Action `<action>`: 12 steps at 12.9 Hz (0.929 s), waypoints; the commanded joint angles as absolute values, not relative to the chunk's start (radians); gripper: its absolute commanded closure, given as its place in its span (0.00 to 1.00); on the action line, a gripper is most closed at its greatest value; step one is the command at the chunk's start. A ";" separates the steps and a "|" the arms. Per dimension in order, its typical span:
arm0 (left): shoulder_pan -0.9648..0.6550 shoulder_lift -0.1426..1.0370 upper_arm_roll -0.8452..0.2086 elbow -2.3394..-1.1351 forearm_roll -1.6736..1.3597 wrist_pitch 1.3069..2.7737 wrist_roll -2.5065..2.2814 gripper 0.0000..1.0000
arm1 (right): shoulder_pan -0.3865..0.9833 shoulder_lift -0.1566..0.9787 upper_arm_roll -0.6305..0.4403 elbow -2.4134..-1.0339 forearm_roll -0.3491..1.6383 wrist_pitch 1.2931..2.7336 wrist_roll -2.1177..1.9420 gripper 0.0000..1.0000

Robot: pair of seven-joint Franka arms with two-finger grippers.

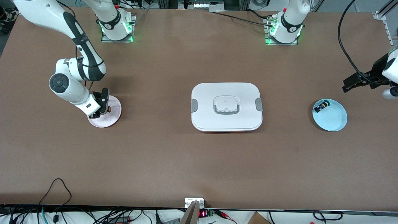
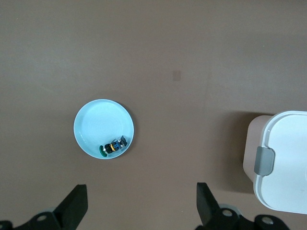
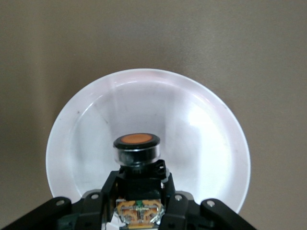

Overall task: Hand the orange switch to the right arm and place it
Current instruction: 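Lower the orange switch onto the white plate with the right gripper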

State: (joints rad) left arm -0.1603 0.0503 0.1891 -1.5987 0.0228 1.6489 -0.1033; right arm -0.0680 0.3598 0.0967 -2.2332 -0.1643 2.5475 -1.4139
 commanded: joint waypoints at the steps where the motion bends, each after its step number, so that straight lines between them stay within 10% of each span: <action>1: -0.160 0.067 0.186 -1.568 0.043 1.635 -0.112 0.00 | -0.087 0.354 0.110 -2.282 -0.178 2.615 -1.433 0.83; 6: -0.160 0.067 0.186 -1.566 0.043 1.635 -0.112 0.00 | -0.107 0.374 0.109 -2.306 -0.178 2.663 -1.433 0.78; 7: -0.160 0.067 0.186 -1.566 0.043 1.635 -0.112 0.00 | -0.109 0.374 0.109 -2.304 -0.170 2.663 -1.421 0.64; 8: -0.160 0.067 0.186 -1.566 0.043 1.635 -0.113 0.00 | -0.120 0.371 0.109 -2.301 -0.163 2.663 -1.413 0.04; 12: -0.158 0.067 0.187 -1.566 0.043 1.635 -0.112 0.00 | -0.129 0.339 0.109 -2.258 -0.102 2.637 -1.353 0.00</action>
State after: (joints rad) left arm -0.1601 0.0508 0.1893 -1.5986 0.0228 1.6489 -0.1039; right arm -0.1165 0.3679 0.0962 -2.2723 -0.1441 2.6388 -1.3795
